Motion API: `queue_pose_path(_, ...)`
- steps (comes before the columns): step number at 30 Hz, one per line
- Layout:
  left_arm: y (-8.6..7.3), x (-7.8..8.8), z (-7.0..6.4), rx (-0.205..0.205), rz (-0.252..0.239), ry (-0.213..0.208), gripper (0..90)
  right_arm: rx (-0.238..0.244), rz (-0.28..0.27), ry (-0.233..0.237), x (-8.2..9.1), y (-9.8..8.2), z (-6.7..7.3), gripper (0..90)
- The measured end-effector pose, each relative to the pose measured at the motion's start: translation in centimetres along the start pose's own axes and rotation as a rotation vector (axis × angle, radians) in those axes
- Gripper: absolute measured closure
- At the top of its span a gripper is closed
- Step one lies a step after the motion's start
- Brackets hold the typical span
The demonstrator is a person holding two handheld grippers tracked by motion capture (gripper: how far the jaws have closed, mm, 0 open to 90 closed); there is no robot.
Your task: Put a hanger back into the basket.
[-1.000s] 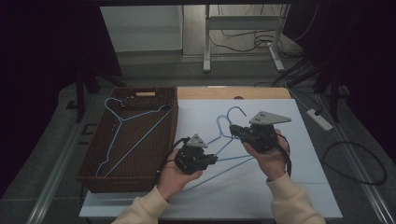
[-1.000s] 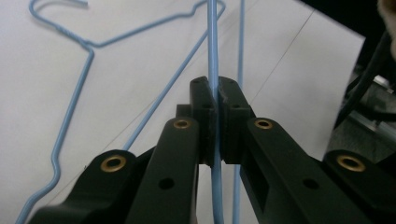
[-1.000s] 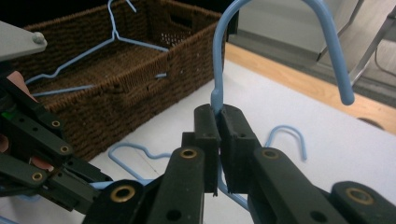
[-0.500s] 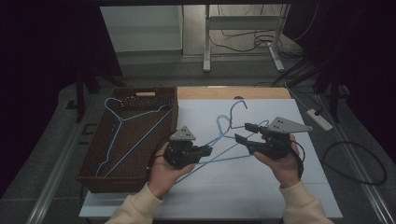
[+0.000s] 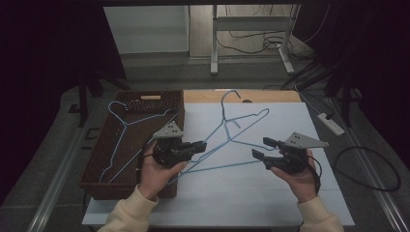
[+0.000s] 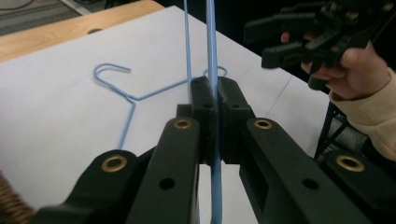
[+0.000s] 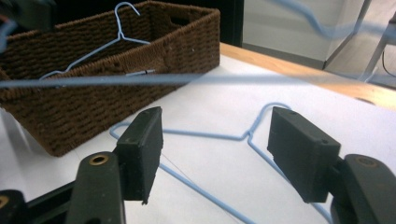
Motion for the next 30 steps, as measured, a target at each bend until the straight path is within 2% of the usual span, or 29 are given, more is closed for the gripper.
queue_pose_path(8, 0.1, 1.8, 0.9, -0.012, -0.037, 0.008, 86.6, -0.024, 0.031, -0.038, 0.2, -2.1, -0.9, 32.3)
queue_pose_path(10, 0.1, 2.3, 1.2, -0.016, -0.043, 0.016, 86.6, -0.023, 0.046, -0.064, 0.2, -2.8, -1.2, 30.8)
queue_pose_path(13, 0.1, 3.2, 1.8, -0.011, -0.059, 0.032, 86.7, -0.023, 0.059, -0.079, 0.2, -3.2, -1.4, 30.4)
queue_pose_path(21, -0.3, 6.5, 3.9, -0.009, -0.1, 0.069, 86.6, -0.033, 0.077, -0.085, 0.5, -4.3, -1.6, 29.6)
queue_pose_path(26, -0.8, 7.7, 4.9, -0.008, -0.098, 0.091, 86.6, -0.04, 0.091, -0.088, 0.8, -4.9, -1.6, 29.5)
queue_pose_path(30, -0.9, 8.6, 5.8, 0.009, -0.114, 0.107, 86.6, -0.042, 0.096, -0.095, 1.0, -5.3, -1.7, 29.5)
Point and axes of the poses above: each handheld gripper's, and its own axes: x roughly backward along the jaws, y roughly out of its top, z roughly to its left, the point moved 3 cm from there along -x, roughly forward along the jaws, and after that the axes turned 10 degrees about x, right-handed, at the moved point
